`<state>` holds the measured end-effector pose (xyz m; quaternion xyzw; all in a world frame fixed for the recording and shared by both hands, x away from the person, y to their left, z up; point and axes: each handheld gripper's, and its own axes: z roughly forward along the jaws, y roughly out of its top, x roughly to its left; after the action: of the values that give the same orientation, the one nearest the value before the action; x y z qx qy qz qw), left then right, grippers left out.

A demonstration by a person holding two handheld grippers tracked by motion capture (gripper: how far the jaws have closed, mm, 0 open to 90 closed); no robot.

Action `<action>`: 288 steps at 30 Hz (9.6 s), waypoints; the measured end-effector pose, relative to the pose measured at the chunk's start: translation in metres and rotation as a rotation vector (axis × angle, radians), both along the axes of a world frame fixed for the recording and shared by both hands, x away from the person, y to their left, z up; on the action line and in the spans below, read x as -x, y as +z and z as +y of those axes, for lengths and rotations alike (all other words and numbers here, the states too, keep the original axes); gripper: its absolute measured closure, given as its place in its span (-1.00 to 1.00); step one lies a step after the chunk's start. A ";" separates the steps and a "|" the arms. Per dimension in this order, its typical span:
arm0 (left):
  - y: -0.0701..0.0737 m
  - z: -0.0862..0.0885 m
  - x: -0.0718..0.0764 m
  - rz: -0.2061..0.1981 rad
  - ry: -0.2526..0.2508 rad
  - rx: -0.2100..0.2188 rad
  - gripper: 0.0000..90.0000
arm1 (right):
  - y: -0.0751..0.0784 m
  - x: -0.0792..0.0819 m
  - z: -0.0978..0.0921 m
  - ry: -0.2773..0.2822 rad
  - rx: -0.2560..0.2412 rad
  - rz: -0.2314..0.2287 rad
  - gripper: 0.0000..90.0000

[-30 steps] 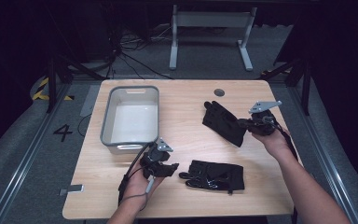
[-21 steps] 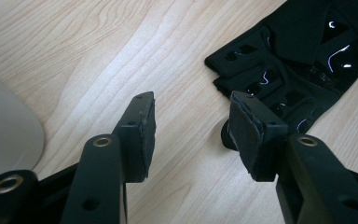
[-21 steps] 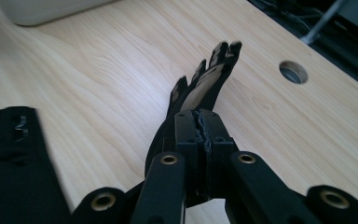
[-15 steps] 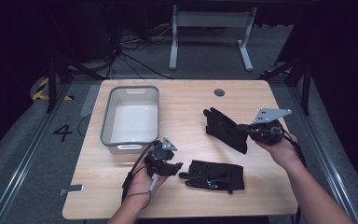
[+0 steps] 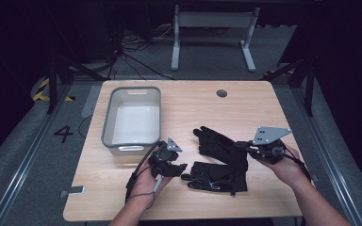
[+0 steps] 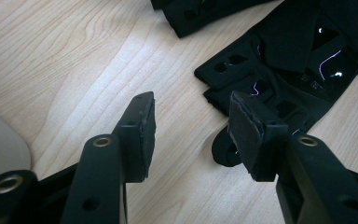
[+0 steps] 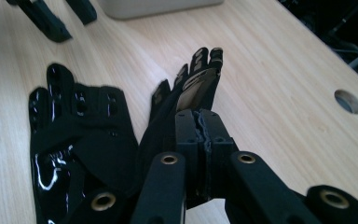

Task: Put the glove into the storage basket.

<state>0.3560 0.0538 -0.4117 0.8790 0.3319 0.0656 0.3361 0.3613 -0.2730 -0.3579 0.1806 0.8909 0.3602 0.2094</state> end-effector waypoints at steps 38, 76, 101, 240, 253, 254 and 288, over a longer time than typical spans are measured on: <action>-0.003 0.005 0.001 0.028 0.006 -0.004 0.13 | -0.047 0.044 -0.001 0.031 -0.010 0.291 0.61; -0.024 -0.017 0.004 0.107 -0.141 -0.116 0.67 | -0.077 0.038 -0.018 -0.144 0.079 0.392 0.92; 0.029 -0.014 0.050 -0.056 -0.159 -0.080 0.87 | -0.029 0.033 -0.029 -0.184 -0.023 0.233 0.93; -0.023 -0.141 -0.003 0.057 -0.382 -0.285 0.17 | -0.044 0.023 -0.067 -0.239 -0.244 0.367 0.35; -0.014 -0.137 -0.008 0.142 -0.381 -0.262 0.50 | -0.044 0.023 -0.071 -0.248 -0.256 0.367 0.35; -0.012 -0.135 -0.009 0.140 -0.373 -0.259 0.50 | -0.044 0.023 -0.072 -0.245 -0.256 0.369 0.35; 0.081 -0.019 -0.034 0.099 -0.038 -0.065 0.48 | -0.051 0.008 -0.056 -0.205 -0.244 0.400 0.35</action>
<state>0.3899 0.0343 -0.3309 0.8976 0.3292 0.0263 0.2919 0.3538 -0.3292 -0.4087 0.3618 0.8416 0.3989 0.0410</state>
